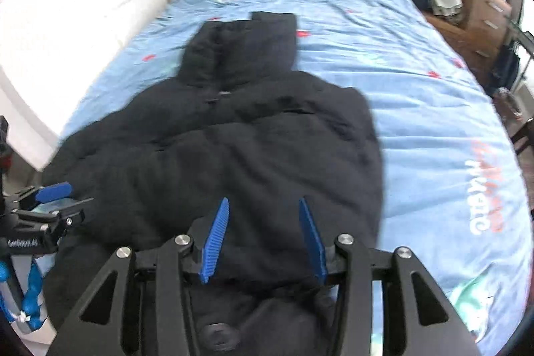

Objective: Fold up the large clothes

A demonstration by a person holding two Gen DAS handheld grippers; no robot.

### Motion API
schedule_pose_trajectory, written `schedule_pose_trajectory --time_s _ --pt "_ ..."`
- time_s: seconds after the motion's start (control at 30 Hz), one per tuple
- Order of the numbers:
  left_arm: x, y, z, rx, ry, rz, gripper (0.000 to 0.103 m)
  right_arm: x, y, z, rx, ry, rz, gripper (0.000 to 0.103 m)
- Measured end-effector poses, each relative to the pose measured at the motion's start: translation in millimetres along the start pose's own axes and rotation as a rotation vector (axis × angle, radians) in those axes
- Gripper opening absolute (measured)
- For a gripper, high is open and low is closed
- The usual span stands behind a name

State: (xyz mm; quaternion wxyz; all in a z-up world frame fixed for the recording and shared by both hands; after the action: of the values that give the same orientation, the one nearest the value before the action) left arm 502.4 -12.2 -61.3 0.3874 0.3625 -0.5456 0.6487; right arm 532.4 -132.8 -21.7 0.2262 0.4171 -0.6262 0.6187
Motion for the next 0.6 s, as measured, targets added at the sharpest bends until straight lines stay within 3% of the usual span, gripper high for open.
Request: schedule_pose_trajectory --time_s 0.13,0.23,0.3,0.4,0.6 --pt "-45 -1 -2 0.024 -0.018 -0.021 0.102 -28 4 14 -0.017 -0.001 -0.045 0.043" --pt "-82 21 -14 0.07 -0.004 -0.103 0.102 -57 18 18 -0.007 -0.002 -0.09 0.043" --pt "-96 36 -19 0.07 0.021 -0.118 0.102 -73 28 21 0.005 -0.001 -0.113 0.043" --pt "-100 43 -17 0.019 0.001 -0.091 0.102 -93 42 22 0.01 -0.001 -0.129 0.044" --pt "-87 37 -19 0.045 0.002 -0.107 0.102 -100 45 24 0.002 0.001 -0.145 0.044"
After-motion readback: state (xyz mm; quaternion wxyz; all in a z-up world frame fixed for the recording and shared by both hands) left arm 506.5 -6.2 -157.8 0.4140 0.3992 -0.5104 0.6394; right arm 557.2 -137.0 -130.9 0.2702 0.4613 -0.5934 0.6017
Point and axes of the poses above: each gripper's, at about its wrist camera, not at the fingertips, and x roughly against the way its jaws point, z to its right, y to its underside, the point moved 9 cm from there along -x, roughly the way its jaws point, and after that the axes turned 1 degree about -y, right-handed, at the moved point
